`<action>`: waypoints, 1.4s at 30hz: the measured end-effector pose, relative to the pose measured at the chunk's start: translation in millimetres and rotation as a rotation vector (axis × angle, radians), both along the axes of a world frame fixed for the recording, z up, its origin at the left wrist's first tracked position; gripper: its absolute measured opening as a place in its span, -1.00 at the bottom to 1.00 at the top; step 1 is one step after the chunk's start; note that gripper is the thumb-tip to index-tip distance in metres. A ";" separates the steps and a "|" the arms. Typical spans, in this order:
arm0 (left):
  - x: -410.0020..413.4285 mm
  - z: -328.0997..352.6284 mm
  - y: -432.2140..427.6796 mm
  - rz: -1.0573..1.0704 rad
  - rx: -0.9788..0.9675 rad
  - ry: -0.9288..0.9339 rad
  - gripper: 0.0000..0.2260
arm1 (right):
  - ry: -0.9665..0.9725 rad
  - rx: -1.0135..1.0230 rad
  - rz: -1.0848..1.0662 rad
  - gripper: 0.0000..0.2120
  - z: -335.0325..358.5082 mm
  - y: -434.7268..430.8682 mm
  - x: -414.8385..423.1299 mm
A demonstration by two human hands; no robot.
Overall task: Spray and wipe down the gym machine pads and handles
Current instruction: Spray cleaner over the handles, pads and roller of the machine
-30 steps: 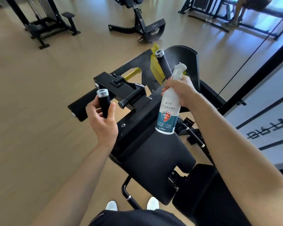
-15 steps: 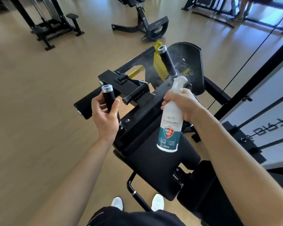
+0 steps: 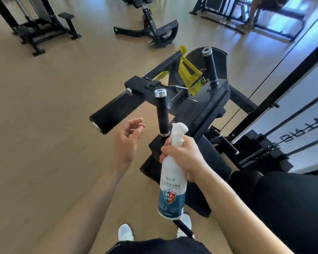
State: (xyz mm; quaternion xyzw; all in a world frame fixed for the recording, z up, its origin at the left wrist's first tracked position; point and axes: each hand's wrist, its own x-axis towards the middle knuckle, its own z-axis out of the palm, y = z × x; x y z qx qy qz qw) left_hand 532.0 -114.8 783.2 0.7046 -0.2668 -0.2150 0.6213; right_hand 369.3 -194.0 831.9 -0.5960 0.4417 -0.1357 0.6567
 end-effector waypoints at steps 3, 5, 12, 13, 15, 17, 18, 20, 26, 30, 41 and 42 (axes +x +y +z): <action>11.7 -10.0 27.2 -0.075 0.015 0.074 -0.84 | -0.037 -0.081 -0.214 -0.89 -5.1 32.9 17.9; 19.7 -19.5 43.5 -0.170 0.033 0.118 -0.84 | -0.059 -0.123 -0.313 -0.80 -9.5 53.2 30.9; 52.8 -27.6 97.3 -0.452 -0.045 0.282 -0.67 | 0.009 -0.215 -0.299 -0.72 -33.2 111.9 81.5; 58.7 -25.6 103.9 -0.490 -0.066 0.277 -0.60 | 0.038 -0.239 -0.237 -0.69 -37.1 119.0 89.8; 71.5 -21.2 114.2 -0.551 -0.075 0.266 -0.48 | 0.088 -0.289 -0.094 -0.59 -45.6 131.8 109.5; 83.8 -19.4 120.6 -0.566 -0.031 0.239 -0.45 | 0.148 -0.329 0.042 -0.52 -56.6 141.2 132.1; 90.0 -20.8 123.5 -0.546 0.002 0.212 -0.48 | 0.176 -0.357 0.087 -0.56 -62.0 144.7 143.3; 103.8 -24.3 128.8 -0.457 0.054 0.156 -0.58 | 0.190 -0.398 0.150 -0.61 -71.1 147.6 164.5; 166.8 -40.9 127.1 -0.238 0.071 0.102 -0.73 | 0.076 -0.191 0.325 -0.09 -94.5 130.0 223.8; 222.7 -50.4 102.8 -0.072 0.028 0.194 -0.83 | 0.024 -0.054 0.447 0.11 -128.5 107.8 259.1; 381.0 -96.6 -11.3 0.143 0.231 0.568 -0.88 | 0.185 0.116 0.351 -0.43 -186.0 37.3 382.4; 384.4 -104.0 -17.7 0.116 0.311 0.532 -0.85 | 0.211 0.133 0.330 -0.44 -189.7 32.4 388.0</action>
